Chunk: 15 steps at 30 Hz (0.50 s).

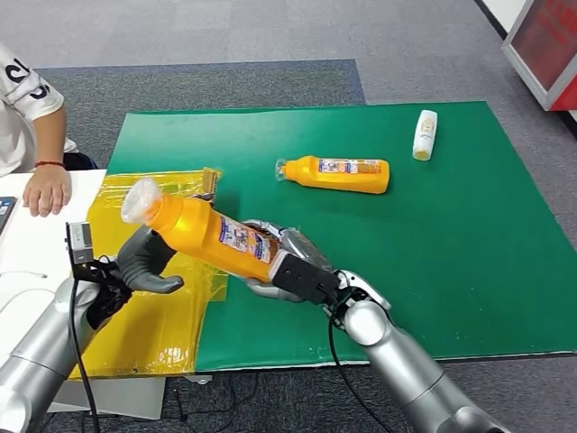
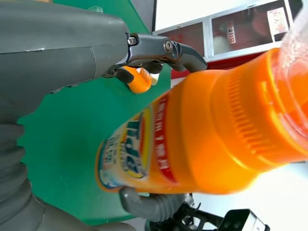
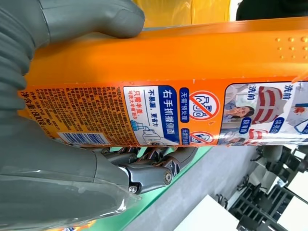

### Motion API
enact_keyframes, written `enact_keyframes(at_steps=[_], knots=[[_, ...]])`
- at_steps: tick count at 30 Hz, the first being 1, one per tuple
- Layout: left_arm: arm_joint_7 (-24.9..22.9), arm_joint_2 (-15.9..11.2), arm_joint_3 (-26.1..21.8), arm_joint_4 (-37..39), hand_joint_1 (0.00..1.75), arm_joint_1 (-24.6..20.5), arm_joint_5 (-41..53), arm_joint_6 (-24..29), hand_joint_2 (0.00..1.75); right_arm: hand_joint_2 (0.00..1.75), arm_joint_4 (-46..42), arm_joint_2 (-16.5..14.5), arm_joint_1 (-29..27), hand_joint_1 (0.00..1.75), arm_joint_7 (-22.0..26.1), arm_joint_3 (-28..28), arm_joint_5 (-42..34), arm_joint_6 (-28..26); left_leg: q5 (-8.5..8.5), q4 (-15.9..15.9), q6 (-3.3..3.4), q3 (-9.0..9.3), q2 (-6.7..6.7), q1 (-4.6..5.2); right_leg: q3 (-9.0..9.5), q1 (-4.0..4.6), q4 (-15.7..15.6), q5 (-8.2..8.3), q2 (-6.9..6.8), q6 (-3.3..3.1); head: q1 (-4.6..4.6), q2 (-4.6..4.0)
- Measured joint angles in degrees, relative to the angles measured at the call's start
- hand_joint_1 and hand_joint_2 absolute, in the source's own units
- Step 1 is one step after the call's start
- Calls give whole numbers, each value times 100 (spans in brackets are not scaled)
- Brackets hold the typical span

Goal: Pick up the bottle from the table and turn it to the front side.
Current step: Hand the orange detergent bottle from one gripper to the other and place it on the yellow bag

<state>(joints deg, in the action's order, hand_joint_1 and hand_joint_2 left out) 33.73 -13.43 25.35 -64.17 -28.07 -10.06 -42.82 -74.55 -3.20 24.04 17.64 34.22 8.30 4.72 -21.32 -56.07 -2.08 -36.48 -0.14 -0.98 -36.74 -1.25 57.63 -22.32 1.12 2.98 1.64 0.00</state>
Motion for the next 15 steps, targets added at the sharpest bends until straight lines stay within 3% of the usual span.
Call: enact_keyframes(at_steps=[15], knots=[[133,167,-108,1,0,-85,-37,-3,175,175,33,-82,-57,175,-14,97,-156,249,0,0,0,0,0,0,-1,0,0,0,0,0,0,0]])
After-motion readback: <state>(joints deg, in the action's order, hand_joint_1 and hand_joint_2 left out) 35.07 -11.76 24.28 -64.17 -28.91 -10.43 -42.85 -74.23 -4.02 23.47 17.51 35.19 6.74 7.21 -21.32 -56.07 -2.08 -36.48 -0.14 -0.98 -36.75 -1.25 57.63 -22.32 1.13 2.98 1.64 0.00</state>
